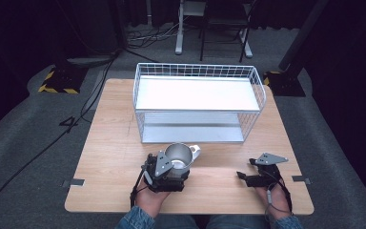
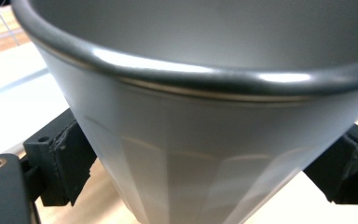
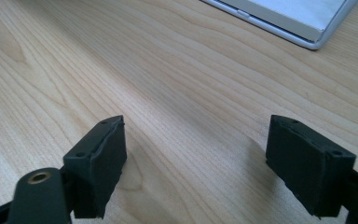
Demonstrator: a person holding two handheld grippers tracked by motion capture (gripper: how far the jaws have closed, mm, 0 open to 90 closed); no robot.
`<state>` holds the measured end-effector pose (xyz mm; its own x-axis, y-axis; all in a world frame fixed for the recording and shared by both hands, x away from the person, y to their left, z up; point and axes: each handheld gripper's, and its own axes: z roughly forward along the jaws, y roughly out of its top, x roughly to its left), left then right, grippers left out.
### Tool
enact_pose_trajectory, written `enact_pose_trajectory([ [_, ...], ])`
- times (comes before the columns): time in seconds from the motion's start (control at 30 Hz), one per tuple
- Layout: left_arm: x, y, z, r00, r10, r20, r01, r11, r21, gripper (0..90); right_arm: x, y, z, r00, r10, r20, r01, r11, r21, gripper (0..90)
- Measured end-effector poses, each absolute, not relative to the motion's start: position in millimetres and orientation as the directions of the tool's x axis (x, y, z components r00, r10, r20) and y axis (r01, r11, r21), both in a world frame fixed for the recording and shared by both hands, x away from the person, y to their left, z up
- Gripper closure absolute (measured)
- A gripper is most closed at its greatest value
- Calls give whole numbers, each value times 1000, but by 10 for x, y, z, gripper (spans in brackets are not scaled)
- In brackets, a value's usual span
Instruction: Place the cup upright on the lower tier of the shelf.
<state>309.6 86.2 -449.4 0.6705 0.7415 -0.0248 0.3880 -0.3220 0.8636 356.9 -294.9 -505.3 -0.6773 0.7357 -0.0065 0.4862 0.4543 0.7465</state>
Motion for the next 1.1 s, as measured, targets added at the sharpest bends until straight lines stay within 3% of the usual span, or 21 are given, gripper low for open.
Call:
enact_pose_trajectory([
  [0.67, 3647, 785, -4382, 626, 778, -54, 379, -244, 893, 85, 3571, -2941, -5051, -675, 738, -10, 487, 455, 746, 208],
  [1.1, 3904, 668, -4373, 622, 783, 0, 342, -272, 900, 85, 3579, -2933, -5051, -681, 732, -11, 483, 460, 745, 208],
])
